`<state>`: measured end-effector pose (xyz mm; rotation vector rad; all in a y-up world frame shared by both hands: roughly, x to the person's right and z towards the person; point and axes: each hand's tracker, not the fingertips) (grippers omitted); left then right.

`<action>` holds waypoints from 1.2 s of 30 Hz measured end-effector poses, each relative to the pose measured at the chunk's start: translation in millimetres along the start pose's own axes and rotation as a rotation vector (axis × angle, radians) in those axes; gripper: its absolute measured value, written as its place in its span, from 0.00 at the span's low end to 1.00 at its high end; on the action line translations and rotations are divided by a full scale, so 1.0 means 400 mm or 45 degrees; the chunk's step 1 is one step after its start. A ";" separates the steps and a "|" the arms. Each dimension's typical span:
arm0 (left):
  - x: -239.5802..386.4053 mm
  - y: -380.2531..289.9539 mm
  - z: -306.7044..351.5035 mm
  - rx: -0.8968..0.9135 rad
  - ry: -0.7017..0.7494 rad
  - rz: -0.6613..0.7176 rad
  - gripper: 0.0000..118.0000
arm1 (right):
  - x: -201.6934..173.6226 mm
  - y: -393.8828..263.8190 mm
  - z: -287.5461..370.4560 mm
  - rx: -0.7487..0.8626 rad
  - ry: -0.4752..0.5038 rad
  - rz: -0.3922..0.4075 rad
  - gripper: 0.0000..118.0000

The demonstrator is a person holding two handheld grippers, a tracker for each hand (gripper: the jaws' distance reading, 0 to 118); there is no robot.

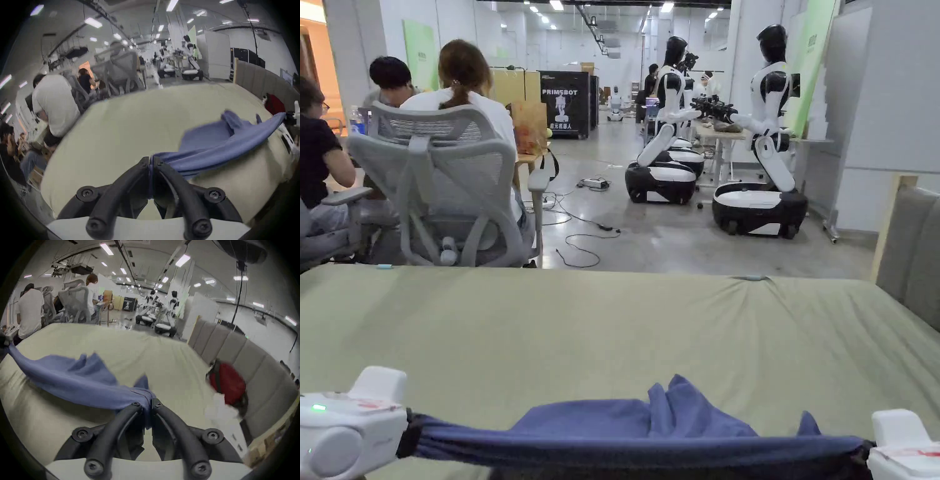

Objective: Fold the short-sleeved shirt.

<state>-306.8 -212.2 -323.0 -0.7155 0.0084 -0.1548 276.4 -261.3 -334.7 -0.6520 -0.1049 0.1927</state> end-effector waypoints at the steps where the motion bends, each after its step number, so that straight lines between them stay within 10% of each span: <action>1: -0.002 -0.056 -0.003 -0.039 -0.017 0.044 0.01 | -0.005 -0.056 0.000 -0.048 0.021 -0.001 0.06; 6: 0.011 -0.226 -0.024 -0.158 -0.114 0.165 0.10 | -0.048 -0.202 -0.011 -0.178 0.079 -0.024 0.22; 8: 0.034 -0.218 0.029 -0.065 -0.063 0.137 0.59 | -0.057 -0.192 0.023 -0.108 0.100 -0.019 0.72; 10: 0.065 -0.183 0.075 0.052 -0.031 0.109 0.95 | -0.076 -0.144 0.076 0.001 0.140 -0.029 0.93; 16: 0.243 -0.028 0.139 0.408 -0.088 0.008 0.90 | -0.239 0.038 0.228 0.336 0.303 -0.116 0.93; 18: 0.303 0.001 0.160 0.504 -0.092 0.007 0.73 | -0.288 0.059 0.263 0.425 0.387 -0.141 0.88; 21: 0.350 0.002 0.162 0.508 -0.114 -0.031 0.00 | -0.342 0.064 0.279 0.453 0.312 -0.112 0.04; 34: 0.016 -0.093 0.017 -0.065 -0.119 0.270 0.03 | -0.444 0.067 0.236 0.380 0.420 -0.024 0.00; 36: -0.007 -0.130 0.003 -0.148 -0.154 0.338 0.46 | -0.462 0.065 0.218 0.357 0.444 -0.021 0.00</action>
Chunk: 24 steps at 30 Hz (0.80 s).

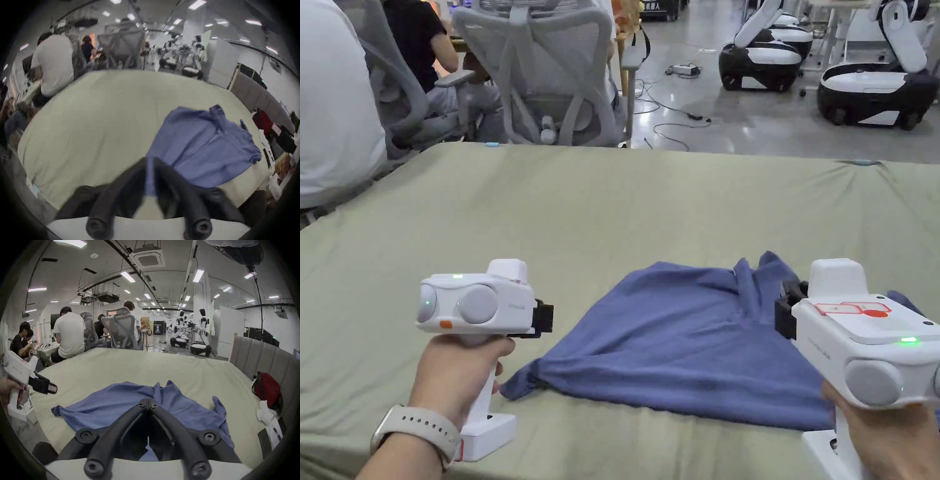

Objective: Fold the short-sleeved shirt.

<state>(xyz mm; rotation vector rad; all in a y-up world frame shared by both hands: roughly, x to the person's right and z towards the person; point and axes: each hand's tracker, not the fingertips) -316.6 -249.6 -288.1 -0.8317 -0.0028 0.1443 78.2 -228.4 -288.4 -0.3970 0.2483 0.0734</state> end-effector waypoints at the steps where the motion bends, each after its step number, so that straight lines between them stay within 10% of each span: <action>1: -0.016 -0.015 -0.016 -0.032 -0.019 0.021 0.80 | -0.004 -0.007 -0.012 -0.013 0.011 -0.001 0.00; 2: -0.025 -0.027 -0.031 -0.056 -0.016 0.024 0.89 | -0.008 -0.011 -0.020 -0.020 0.015 0.002 0.00; 6: -0.039 -0.065 -0.083 -0.114 0.009 0.035 0.72 | -0.010 -0.029 -0.050 -0.058 0.026 0.002 0.00; 10: -0.040 -0.092 -0.142 -0.303 -0.013 -0.011 0.41 | 0.019 -0.038 -0.064 -0.085 0.008 0.001 0.00; 12: -0.039 -0.093 -0.138 -0.314 -0.167 0.057 0.03 | 0.048 -0.038 -0.070 -0.101 -0.008 -0.001 0.00; 24: 0.003 -0.064 -0.044 -0.016 -0.069 -0.076 0.03 | 0.446 0.091 -0.297 -0.318 -0.223 -0.079 0.00</action>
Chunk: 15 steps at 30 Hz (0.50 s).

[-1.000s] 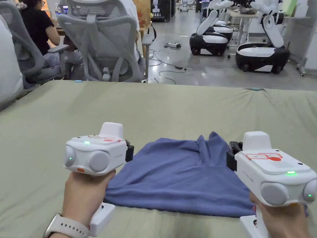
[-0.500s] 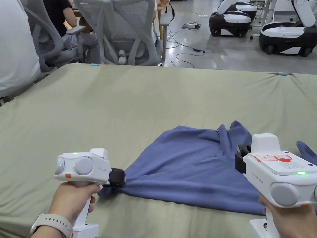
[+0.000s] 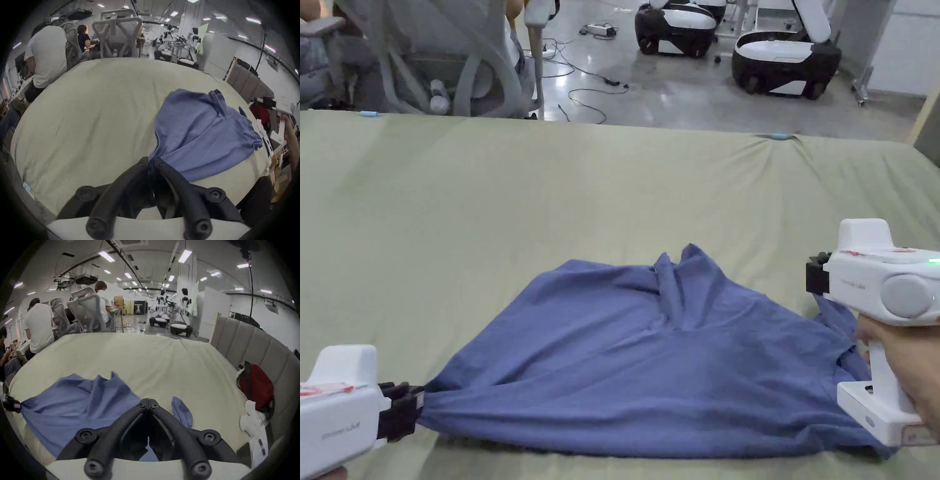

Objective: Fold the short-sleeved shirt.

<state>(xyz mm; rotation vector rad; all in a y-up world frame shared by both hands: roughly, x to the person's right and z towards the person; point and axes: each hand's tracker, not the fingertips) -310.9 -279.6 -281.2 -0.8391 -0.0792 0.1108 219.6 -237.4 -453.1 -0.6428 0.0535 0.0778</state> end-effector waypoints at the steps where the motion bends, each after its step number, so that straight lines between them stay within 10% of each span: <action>1: -0.001 0.000 -0.008 0.000 0.005 0.008 0.03 | 0.003 0.013 -0.045 -0.055 0.045 0.005 0.00; 3: -0.004 -0.001 -0.029 -0.010 0.024 0.008 0.03 | -0.004 0.023 -0.135 -0.131 0.124 0.038 0.23; 5: -0.007 -0.003 -0.047 -0.031 0.031 0.011 0.03 | -0.028 0.012 -0.224 -0.203 0.115 0.101 0.93; 6: -0.008 -0.004 -0.054 -0.037 0.034 0.014 0.03 | -0.039 0.005 -0.259 -0.239 0.107 0.144 1.00; 10: -0.017 -0.009 -0.082 -0.067 0.043 0.025 0.03 | -0.077 -0.037 -0.361 -0.324 0.103 0.201 0.75; 15: -0.014 -0.009 -0.085 -0.078 0.050 0.013 0.03 | -0.045 -0.069 -0.339 -0.344 0.134 -0.061 0.04</action>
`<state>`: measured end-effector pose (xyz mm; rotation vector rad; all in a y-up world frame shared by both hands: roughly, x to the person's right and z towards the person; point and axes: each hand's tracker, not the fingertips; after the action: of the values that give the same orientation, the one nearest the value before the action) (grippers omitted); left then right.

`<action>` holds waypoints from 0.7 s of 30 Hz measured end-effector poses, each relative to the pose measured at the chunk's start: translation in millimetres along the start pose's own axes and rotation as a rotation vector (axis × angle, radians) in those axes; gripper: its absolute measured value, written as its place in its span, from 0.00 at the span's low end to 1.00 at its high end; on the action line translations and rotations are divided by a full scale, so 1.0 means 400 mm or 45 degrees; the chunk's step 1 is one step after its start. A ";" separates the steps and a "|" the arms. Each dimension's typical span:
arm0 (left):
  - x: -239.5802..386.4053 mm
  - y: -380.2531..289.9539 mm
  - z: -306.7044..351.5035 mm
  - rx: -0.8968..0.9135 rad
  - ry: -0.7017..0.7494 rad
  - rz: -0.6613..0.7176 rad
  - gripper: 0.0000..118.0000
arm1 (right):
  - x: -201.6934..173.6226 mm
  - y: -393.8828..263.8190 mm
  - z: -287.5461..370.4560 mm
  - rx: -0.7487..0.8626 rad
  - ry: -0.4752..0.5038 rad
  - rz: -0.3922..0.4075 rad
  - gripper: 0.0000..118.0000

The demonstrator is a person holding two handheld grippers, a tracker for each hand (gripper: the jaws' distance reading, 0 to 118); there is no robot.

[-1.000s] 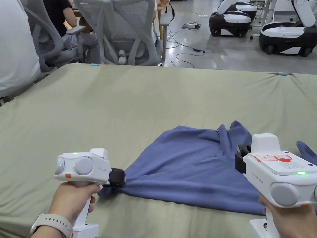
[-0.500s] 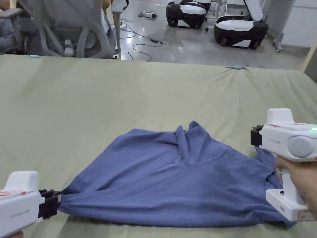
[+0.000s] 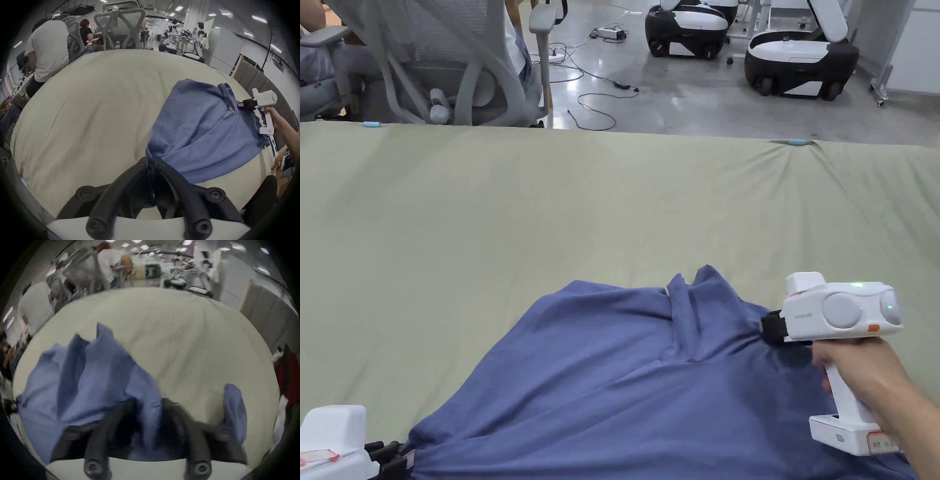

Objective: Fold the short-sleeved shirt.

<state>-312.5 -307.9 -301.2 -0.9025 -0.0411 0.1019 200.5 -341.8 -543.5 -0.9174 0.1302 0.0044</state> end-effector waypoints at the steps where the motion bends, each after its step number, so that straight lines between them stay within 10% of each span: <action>1: 0.002 0.003 0.001 0.000 0.002 -0.008 0.03 | 0.001 -0.002 0.023 0.037 -0.003 -0.009 0.04; 16: 0.092 0.148 0.101 0.240 0.089 -0.146 0.03 | -0.132 -0.044 0.527 0.490 -0.219 0.391 0.03; 21: 0.153 0.268 0.173 0.399 0.131 -0.218 0.03 | -0.137 -0.022 0.621 0.613 -0.232 0.384 0.03</action>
<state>-264.8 -181.6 -343.0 -0.5870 -0.0058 -0.0958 173.9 -147.7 -381.2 -0.4073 0.0933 0.3232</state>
